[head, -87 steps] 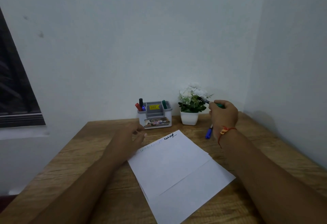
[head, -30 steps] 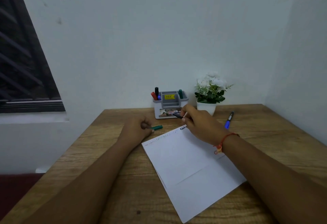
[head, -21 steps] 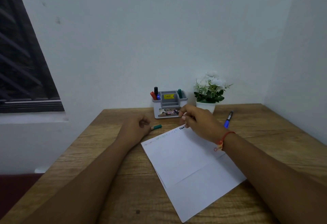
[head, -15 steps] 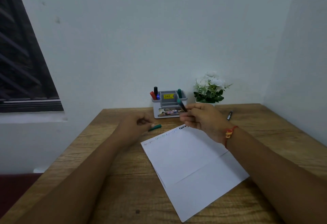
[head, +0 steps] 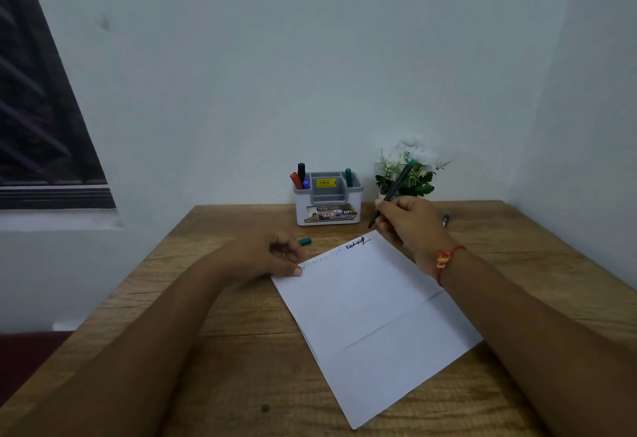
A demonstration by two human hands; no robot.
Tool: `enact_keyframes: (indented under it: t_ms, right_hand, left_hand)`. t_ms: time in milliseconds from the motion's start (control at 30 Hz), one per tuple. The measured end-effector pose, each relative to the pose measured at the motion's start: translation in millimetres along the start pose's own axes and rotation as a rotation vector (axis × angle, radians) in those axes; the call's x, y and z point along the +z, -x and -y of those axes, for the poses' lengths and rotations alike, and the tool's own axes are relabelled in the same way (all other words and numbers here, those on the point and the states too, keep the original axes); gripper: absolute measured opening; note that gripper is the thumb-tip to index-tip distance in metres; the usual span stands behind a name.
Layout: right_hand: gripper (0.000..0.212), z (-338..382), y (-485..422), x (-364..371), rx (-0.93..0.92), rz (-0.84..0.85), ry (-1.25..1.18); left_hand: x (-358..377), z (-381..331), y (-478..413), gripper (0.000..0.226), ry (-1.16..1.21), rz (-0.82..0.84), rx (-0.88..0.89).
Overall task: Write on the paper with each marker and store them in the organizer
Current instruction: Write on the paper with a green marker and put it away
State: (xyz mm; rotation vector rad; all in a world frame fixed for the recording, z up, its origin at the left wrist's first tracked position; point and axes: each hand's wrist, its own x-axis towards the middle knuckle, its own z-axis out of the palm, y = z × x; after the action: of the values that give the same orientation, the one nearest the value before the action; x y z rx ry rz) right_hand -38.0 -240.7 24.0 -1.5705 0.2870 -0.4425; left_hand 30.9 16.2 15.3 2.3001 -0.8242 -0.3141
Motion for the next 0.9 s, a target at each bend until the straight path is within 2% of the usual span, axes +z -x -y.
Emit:
enact_keyframes:
  t_ms: [200,333,467,633,800,900]
  right_hand:
    - [0.011,-5.2,6.6,11.5,0.054,0.049,0.070]
    - [0.009,-5.3,25.6,33.8,0.032,0.157,0.089]
    - [0.011,-16.0,40.2,54.0,-0.048,0.290,0.222]
    - [0.010,-23.8,42.4,54.7,-0.137,0.314,0.361]
    - [0.008,-15.6,46.8,56.1,-0.175,0.344,0.363]
    - [0.008,-9.5,54.4,64.1,-0.153,0.429,0.297]
  left_hand:
    - [0.7,4.7,-2.8,0.027,0.012,0.019,-0.015]
    - [1.2,4.0,-1.4,0.026,0.012,0.028,-0.021]
    - [1.0,2.7,1.8,0.026,0.042,0.026,-0.026]
    - [-10.6,4.2,6.3,0.021,0.092,0.109,-0.084]
    - [-15.9,9.1,8.9,0.033,0.165,0.192,-0.090]
    - [-17.0,10.3,10.3,0.034,0.168,0.206,-0.070]
